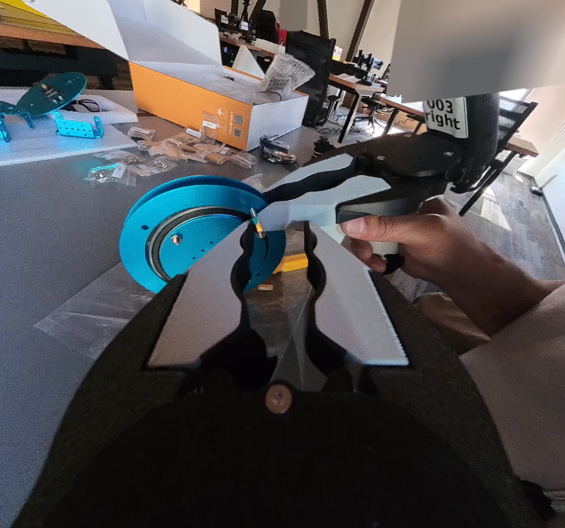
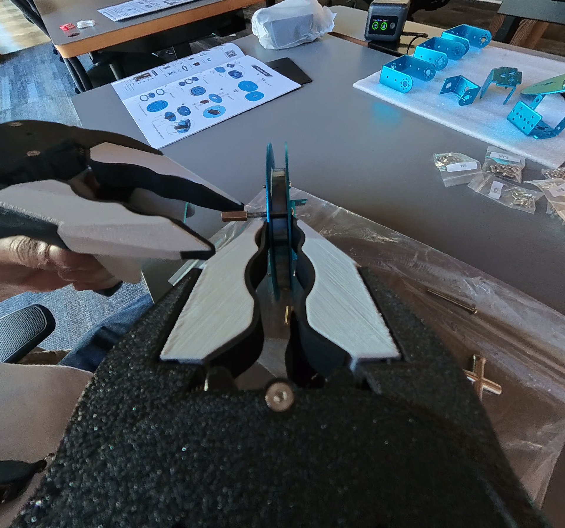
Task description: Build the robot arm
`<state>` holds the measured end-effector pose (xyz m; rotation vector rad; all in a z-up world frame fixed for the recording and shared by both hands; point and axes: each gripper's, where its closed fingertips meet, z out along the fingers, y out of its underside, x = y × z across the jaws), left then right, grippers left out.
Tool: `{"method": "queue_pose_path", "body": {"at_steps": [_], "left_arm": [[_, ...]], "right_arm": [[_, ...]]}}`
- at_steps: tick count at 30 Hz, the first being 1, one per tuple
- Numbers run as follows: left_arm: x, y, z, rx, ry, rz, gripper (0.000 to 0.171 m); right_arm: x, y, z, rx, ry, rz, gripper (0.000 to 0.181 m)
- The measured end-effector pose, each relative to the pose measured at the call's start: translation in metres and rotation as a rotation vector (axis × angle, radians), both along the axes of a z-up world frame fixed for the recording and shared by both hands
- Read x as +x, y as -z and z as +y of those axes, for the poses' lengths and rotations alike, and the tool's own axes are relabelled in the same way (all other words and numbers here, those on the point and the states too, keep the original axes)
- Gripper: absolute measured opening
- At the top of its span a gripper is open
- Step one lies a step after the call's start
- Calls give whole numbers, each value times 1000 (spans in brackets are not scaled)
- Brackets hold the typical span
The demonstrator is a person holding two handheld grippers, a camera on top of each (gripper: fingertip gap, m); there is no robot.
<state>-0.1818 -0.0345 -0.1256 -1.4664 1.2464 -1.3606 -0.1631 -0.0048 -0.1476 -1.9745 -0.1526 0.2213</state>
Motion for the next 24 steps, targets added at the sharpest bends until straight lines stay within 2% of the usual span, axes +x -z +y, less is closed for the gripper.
{"method": "queue_pose_path", "body": {"at_steps": [4,5,6,7,9,11,13,20,21,22,24], "left_arm": [[-1,-5,-2,-8,12,-21,31],[-1,-13,-11,-26,55,-60,11],[-2,-21,-16,-49,76,-94,9],[-2,-23,-14,-27,58,-96,9],[-5,-19,11,57,-71,-63,11],[-7,-7,20,-68,-90,-15,11],[-6,6,19,-188,-72,28,19],[2,2,8,-491,8,-31,18],[2,2,10,-518,1,-36,16],[3,5,11,-525,-13,-31,7],[3,6,12,-522,-21,-35,6]], "right_arm": [[-1,0,0,0,-1,-2,13],[-1,0,0,2,-1,-1,13],[-1,0,1,3,-3,-6,13],[-2,0,1,2,-6,-15,13],[-2,0,1,-3,-9,-17,13],[-1,0,1,-1,-6,-4,13],[-1,0,0,-2,-10,-7,13],[-2,0,0,-2,-11,-13,12],[-2,0,0,-2,-11,-12,13],[-2,0,0,-2,-12,-11,13],[-2,0,-1,-1,-12,-10,13]]}}
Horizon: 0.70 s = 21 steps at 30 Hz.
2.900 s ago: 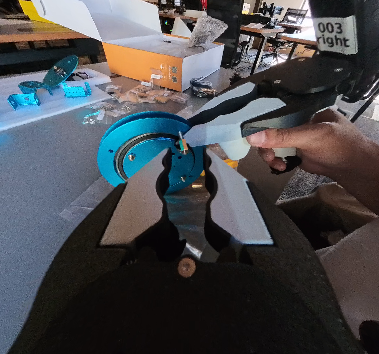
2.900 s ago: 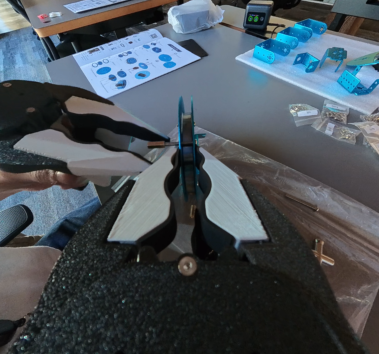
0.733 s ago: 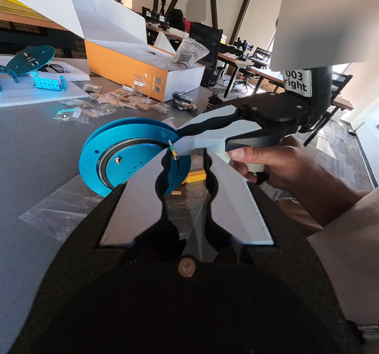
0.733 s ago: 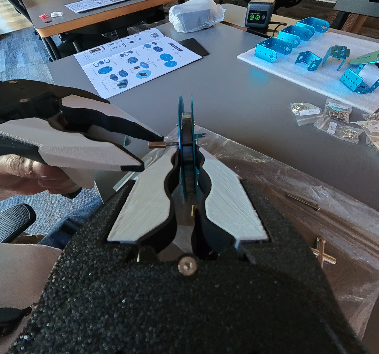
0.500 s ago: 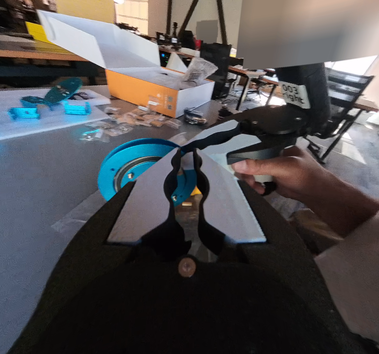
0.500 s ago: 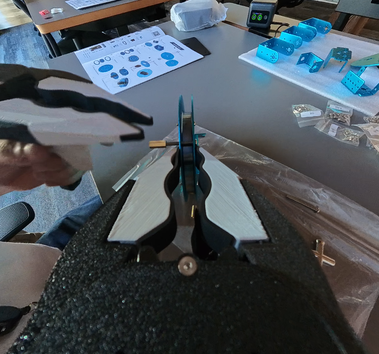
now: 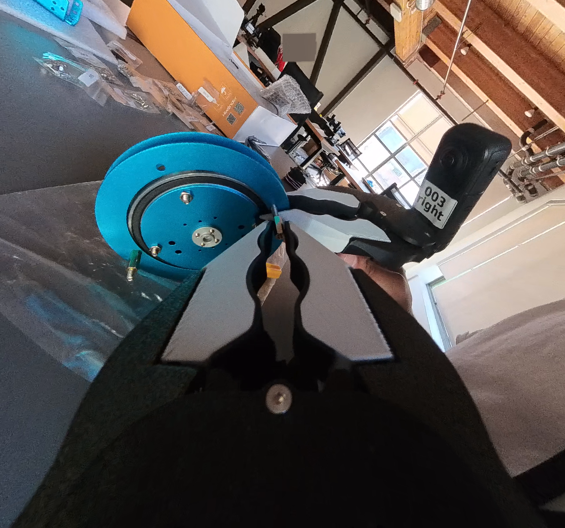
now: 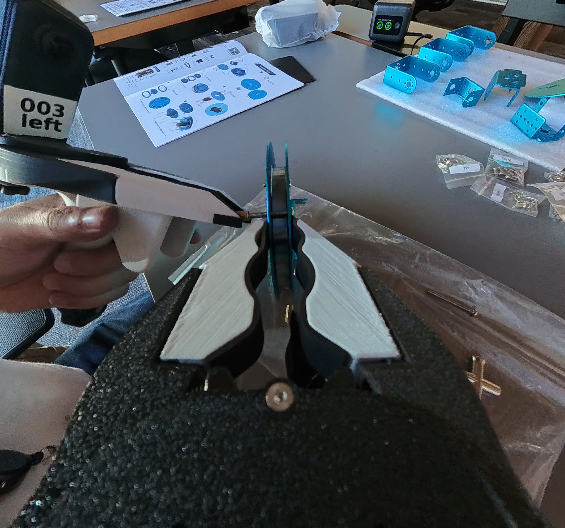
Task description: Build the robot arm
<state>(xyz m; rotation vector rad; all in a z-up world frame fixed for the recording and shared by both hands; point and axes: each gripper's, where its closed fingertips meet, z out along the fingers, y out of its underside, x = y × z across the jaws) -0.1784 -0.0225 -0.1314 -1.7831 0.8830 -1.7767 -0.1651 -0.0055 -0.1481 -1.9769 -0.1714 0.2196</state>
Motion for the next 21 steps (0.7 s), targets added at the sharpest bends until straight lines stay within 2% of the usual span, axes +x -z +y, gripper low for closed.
{"method": "queue_pose_path", "body": {"at_steps": [2,4,6,9,10,11,12,14,15,16,19,21], "left_arm": [[1,2,-1,133,-26,27,6],[1,4,-1,416,-67,87,5],[2,6,0,801,-110,165,5],[3,9,1,1467,-171,268,5],[4,10,2,1642,-192,292,5],[5,10,3,1733,-214,304,6],[6,10,2,1727,-231,300,6],[6,10,-1,1485,-217,244,12],[4,8,-2,1295,-204,207,25],[2,5,-3,1076,-186,165,29],[-2,-4,-6,419,-95,17,25],[-1,0,-5,182,-59,-25,23]], "right_arm": [[0,0,0,-2,-4,1,13],[0,0,0,-1,-5,0,12],[1,0,0,-2,-6,-1,13],[2,0,0,-3,-5,6,12],[3,0,-1,-2,-3,8,12],[3,1,-1,-2,-1,13,12],[4,1,-1,-2,-1,18,12],[5,1,-1,-2,-2,22,12],[5,1,-2,-2,-1,21,12],[5,1,-2,-2,0,22,12],[4,1,-3,-2,2,21,12],[4,1,-3,-2,1,16,12]]}}
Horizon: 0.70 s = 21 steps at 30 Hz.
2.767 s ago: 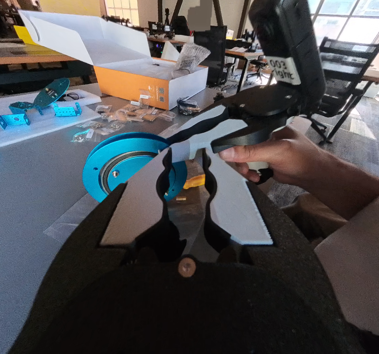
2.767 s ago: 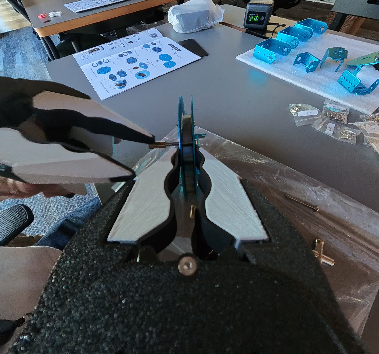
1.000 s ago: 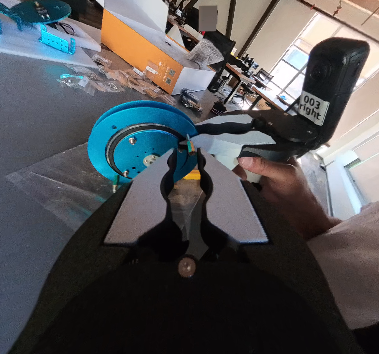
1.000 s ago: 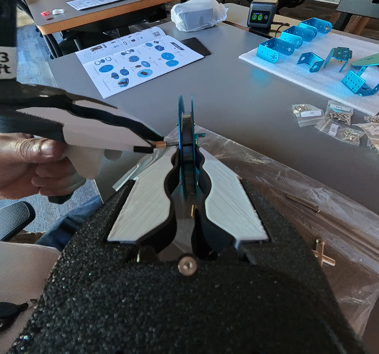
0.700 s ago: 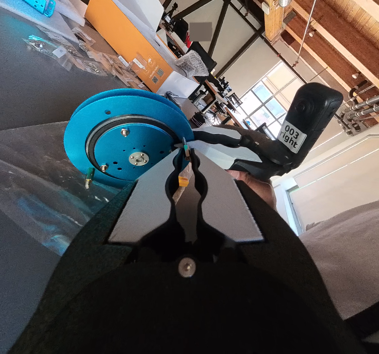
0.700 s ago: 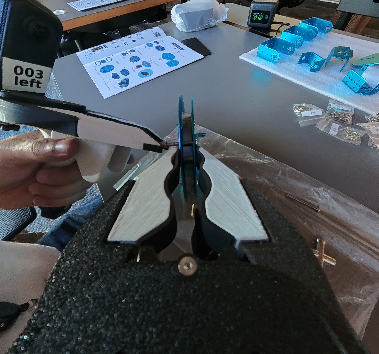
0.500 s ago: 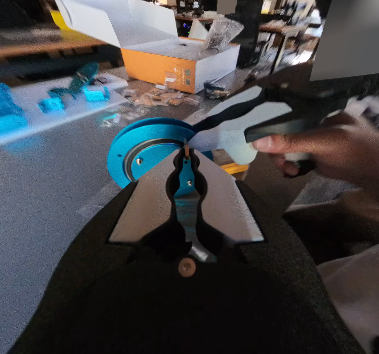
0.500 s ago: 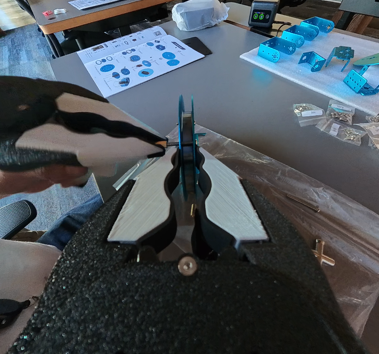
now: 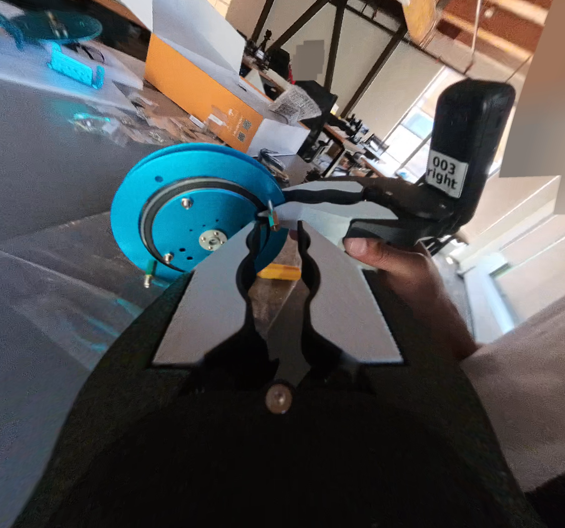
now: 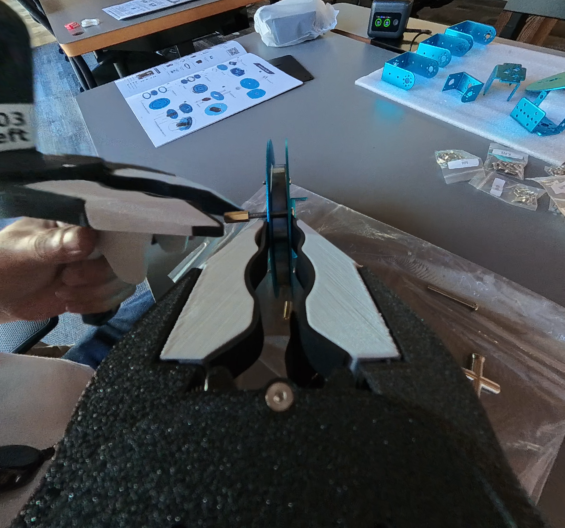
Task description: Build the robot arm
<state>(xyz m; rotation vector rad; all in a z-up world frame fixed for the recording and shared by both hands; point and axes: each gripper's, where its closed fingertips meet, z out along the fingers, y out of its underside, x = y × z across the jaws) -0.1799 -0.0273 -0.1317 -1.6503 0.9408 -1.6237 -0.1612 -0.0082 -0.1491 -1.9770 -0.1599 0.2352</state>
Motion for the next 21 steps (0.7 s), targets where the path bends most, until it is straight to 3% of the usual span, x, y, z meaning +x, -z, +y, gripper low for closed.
{"method": "queue_pose_path", "body": {"at_steps": [4,11,14,16,18,21], "left_arm": [[2,1,0,-111,-9,-47,5],[3,3,2,164,-80,29,6],[4,-2,1,57,-33,1,13],[3,0,6,65,-54,1,4],[3,1,5,179,-81,27,4],[4,4,4,700,-130,150,4]], "right_arm": [[-1,0,0,-1,-1,-6,12],[-1,0,1,-2,-3,-4,12],[-2,0,1,-1,-5,-9,12],[-3,0,1,1,-5,-11,12],[-2,0,1,1,-2,-12,12],[-1,0,0,0,0,-2,12]]}}
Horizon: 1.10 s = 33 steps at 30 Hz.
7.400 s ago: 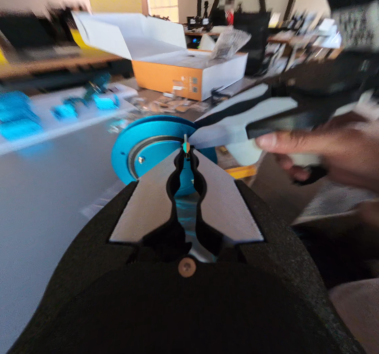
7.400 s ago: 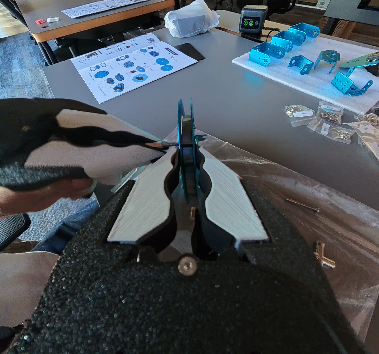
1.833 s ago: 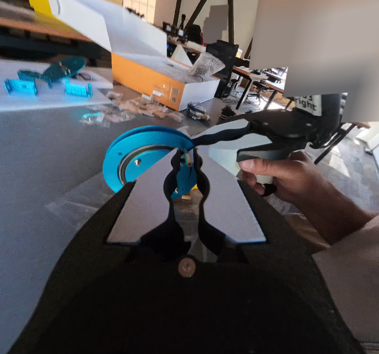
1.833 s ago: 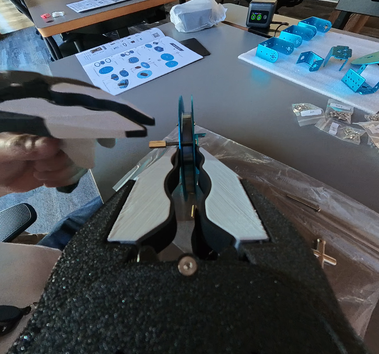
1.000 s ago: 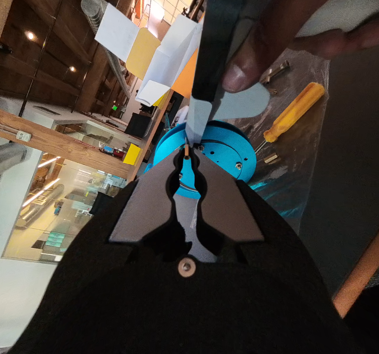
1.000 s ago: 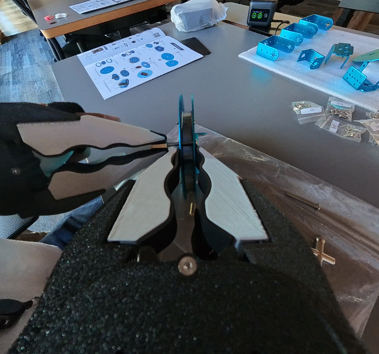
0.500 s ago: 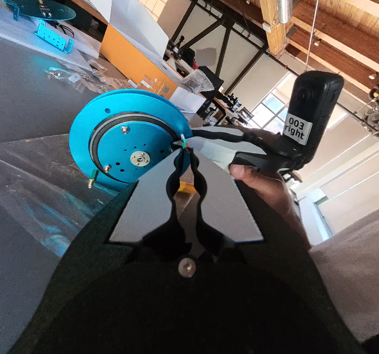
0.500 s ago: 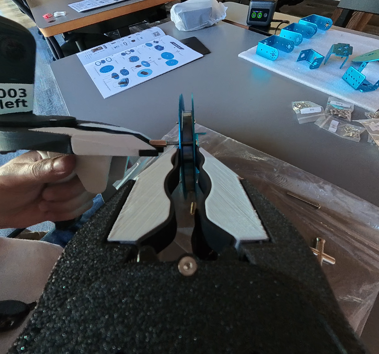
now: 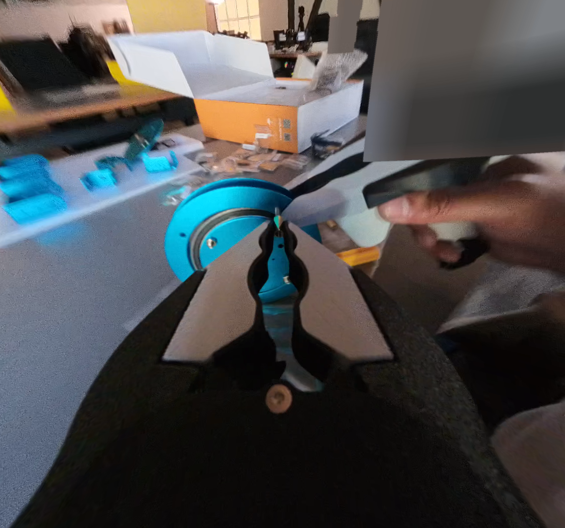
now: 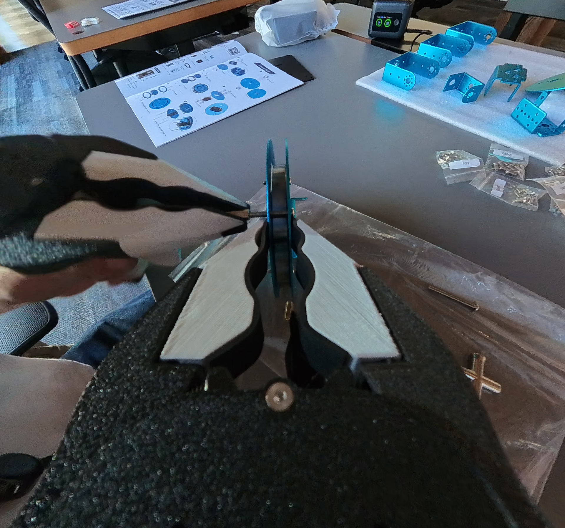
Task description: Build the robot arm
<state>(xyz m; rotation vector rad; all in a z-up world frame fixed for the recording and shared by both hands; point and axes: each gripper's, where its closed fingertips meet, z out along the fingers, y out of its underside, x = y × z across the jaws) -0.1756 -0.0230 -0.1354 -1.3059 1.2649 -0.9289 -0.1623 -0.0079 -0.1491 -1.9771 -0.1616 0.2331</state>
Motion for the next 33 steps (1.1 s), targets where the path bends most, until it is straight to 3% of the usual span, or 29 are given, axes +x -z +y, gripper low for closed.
{"method": "queue_pose_path", "body": {"at_steps": [4,5,6,8,11,14,17,20,22,24,26,27,33], "left_arm": [[2,2,4,1064,-112,216,4],[4,1,5,1218,-148,229,5],[4,2,5,1227,-161,222,6],[3,4,2,975,-124,178,9],[-4,1,0,400,-74,77,27],[-9,-7,-7,-268,18,-76,24],[-11,-11,-1,-782,60,-215,16],[-7,-3,3,-993,72,-263,21],[-4,-5,0,-1027,87,-292,20],[-3,-7,1,-1026,71,-306,6],[-1,-6,0,-900,55,-269,5],[0,-5,-1,-740,40,-222,5],[2,1,2,857,-98,199,5]], "right_arm": [[2,0,0,-1,4,-1,12],[4,0,0,-1,7,3,13],[5,1,0,-2,7,6,13],[4,1,-1,-3,2,7,12],[4,1,-1,-7,5,1,12],[3,0,0,-13,2,-3,12],[2,0,1,-10,1,-10,12],[2,0,0,-10,4,-9,12],[2,0,0,-9,7,-10,12],[2,0,0,-9,8,-10,12],[2,1,0,-10,8,-5,12],[3,1,-1,-10,7,-4,12],[4,1,-1,-9,11,-16,13]]}}
